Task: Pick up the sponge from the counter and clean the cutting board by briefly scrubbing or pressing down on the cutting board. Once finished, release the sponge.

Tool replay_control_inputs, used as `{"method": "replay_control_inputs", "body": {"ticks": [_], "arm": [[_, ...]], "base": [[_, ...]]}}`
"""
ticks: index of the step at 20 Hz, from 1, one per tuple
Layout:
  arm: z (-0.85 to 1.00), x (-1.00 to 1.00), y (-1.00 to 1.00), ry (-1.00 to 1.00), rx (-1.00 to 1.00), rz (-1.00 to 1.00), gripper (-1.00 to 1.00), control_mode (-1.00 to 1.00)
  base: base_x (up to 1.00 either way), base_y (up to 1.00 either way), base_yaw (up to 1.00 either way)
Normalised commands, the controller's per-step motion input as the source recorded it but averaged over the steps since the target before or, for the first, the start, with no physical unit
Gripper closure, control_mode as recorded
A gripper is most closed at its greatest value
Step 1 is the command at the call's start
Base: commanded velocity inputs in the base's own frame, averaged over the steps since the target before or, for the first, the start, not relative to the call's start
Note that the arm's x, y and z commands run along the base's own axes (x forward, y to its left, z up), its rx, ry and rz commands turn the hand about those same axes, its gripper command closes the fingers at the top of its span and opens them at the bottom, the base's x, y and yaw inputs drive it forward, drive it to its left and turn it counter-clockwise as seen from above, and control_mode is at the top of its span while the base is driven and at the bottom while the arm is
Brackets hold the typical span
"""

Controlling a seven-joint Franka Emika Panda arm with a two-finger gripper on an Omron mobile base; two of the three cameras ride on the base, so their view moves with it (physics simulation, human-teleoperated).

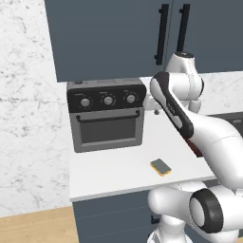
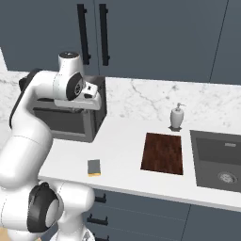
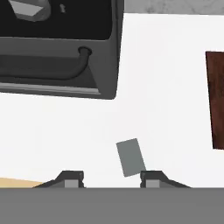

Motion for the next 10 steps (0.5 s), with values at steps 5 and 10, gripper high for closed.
{"method": "replay_control_inputs", "body": {"ticks": [5, 10], "arm": [[-0.4, -0.06, 0.0, 0.02, 0.0, 0.0, -1.0, -1.0], [-0.69, -0.37, 0.01, 0.0, -0.03, 0.0, -1.0, -1.0]], "base": [[0.0, 0.0, 0.0], [0.0, 0.0, 0.0]]}}
